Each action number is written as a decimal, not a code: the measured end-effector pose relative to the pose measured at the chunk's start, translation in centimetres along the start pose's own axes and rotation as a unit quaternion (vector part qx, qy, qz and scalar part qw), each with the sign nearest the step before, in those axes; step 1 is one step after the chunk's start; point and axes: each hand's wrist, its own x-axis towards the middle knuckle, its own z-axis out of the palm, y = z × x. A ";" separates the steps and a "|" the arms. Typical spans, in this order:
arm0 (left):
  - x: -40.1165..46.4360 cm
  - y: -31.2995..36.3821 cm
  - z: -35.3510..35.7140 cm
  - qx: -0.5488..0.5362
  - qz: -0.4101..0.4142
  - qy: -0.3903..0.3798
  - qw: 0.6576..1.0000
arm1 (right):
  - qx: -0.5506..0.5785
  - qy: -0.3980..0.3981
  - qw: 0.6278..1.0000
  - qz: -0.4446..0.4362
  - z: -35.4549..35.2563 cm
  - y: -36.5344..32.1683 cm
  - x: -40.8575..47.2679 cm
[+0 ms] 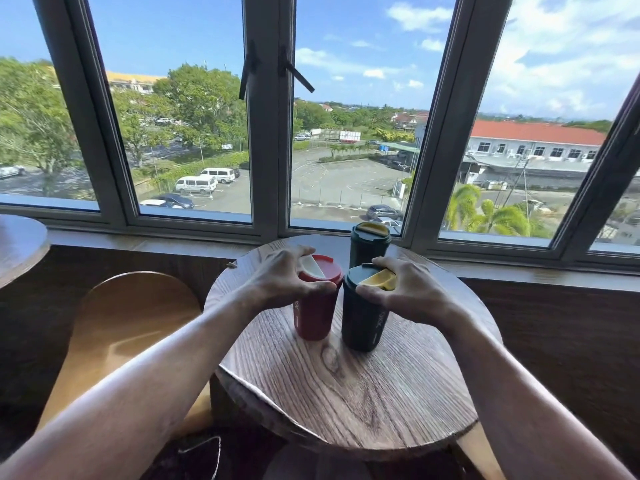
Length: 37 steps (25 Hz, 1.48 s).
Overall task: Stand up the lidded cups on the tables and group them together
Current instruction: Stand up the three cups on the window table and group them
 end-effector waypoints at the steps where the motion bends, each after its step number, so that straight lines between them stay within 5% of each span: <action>1: 0.0 0.0 0.1 0.000 0.001 0.000 1.000 | 0.000 0.001 1.000 0.000 0.0 0.0 0.0; 8: -0.2 0.4 0.4 -0.008 0.008 0.026 1.000 | 0.071 -0.021 0.997 0.034 -0.9 0.2 1.6; 15: -0.6 -0.1 0.8 0.013 0.046 0.080 0.996 | -0.052 0.038 0.995 0.069 -0.6 1.4 11.0; 20: -0.8 -1.4 1.4 0.038 0.072 0.089 0.993 | -0.127 -0.066 0.981 0.128 1.4 3.0 17.6; 25: -0.3 -1.7 1.3 0.034 0.079 0.096 0.992 | -0.183 -0.062 0.975 0.111 1.7 2.6 17.8; 32: -0.3 -1.3 0.9 0.036 0.076 0.076 0.994 | -0.049 -0.178 0.982 0.042 -0.5 -1.0 14.6; 37: -0.6 -1.2 0.9 0.044 0.071 0.072 0.994 | -0.043 -0.183 0.982 0.008 -0.5 -2.0 12.8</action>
